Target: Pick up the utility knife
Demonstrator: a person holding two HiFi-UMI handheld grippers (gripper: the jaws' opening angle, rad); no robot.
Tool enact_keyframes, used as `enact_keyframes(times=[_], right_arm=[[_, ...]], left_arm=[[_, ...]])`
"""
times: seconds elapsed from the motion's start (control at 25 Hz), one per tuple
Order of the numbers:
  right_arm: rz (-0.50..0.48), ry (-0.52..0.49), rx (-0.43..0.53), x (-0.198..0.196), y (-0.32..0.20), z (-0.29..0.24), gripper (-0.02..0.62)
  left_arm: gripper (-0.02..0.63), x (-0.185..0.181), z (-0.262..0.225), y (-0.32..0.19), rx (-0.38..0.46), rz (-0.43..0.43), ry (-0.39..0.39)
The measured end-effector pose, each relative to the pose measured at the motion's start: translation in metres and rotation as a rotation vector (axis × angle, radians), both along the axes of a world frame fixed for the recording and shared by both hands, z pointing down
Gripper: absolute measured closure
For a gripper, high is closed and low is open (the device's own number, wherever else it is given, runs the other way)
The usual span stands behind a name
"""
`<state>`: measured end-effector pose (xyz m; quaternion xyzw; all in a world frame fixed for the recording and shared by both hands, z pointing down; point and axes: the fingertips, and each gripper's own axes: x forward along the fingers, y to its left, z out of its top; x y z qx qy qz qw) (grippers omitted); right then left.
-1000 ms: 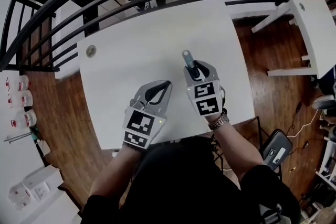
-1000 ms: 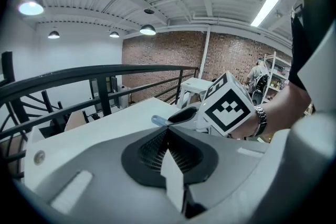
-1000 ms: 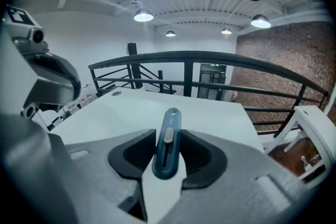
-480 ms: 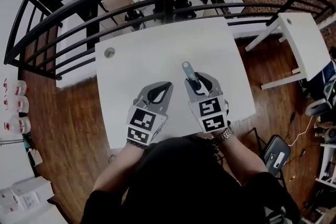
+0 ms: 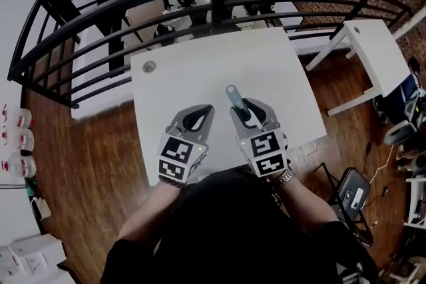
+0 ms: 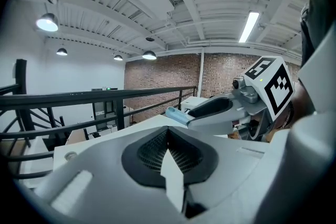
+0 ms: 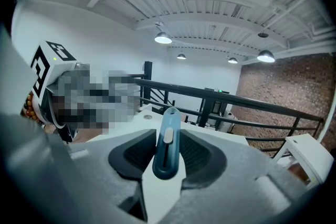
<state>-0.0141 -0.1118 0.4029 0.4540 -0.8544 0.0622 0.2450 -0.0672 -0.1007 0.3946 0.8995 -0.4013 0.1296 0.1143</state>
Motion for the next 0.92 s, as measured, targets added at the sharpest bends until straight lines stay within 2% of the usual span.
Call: enact_keyframes(times=[0.64, 0.92], right_arm=[[-0.027, 0.003, 0.051, -0.038, 0.034, -0.011, 0.463], [-0.039, 0.001, 0.055, -0.038, 0.04, -0.012, 0.463]], left_arm=[[0.591, -0.034, -0.005, 0.03, 0.026, -0.011, 0.0], [0.591, -0.033, -0.006, 0.035, 0.032, -0.015, -0.005]])
